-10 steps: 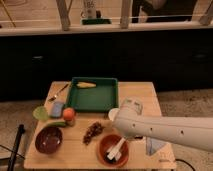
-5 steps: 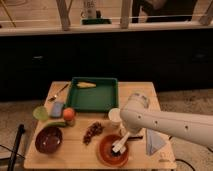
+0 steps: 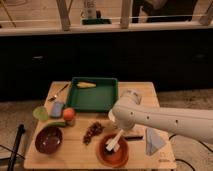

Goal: Wipe red bowl with brush

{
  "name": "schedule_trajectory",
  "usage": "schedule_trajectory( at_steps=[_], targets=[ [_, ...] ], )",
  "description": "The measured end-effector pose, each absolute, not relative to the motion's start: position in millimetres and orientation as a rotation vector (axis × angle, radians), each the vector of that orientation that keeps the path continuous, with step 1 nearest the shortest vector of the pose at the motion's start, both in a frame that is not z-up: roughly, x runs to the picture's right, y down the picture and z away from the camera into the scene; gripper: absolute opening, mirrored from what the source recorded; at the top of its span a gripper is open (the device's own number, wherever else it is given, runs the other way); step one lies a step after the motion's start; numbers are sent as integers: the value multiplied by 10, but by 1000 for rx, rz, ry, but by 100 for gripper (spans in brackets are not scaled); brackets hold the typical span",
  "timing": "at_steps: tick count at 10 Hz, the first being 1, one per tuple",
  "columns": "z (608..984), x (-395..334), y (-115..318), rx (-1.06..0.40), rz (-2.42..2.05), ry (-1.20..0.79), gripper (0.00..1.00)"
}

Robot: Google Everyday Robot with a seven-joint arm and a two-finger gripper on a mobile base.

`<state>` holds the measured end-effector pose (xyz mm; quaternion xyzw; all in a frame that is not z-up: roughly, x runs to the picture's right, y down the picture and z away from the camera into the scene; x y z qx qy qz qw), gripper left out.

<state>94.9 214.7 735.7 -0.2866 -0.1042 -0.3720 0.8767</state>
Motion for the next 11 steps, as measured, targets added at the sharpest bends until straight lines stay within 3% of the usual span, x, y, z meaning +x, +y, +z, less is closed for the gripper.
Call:
schedule_trajectory(
  at_steps=[11],
  targets=[
    [7360, 905, 2162, -595, -789, -236, 0]
  ],
)
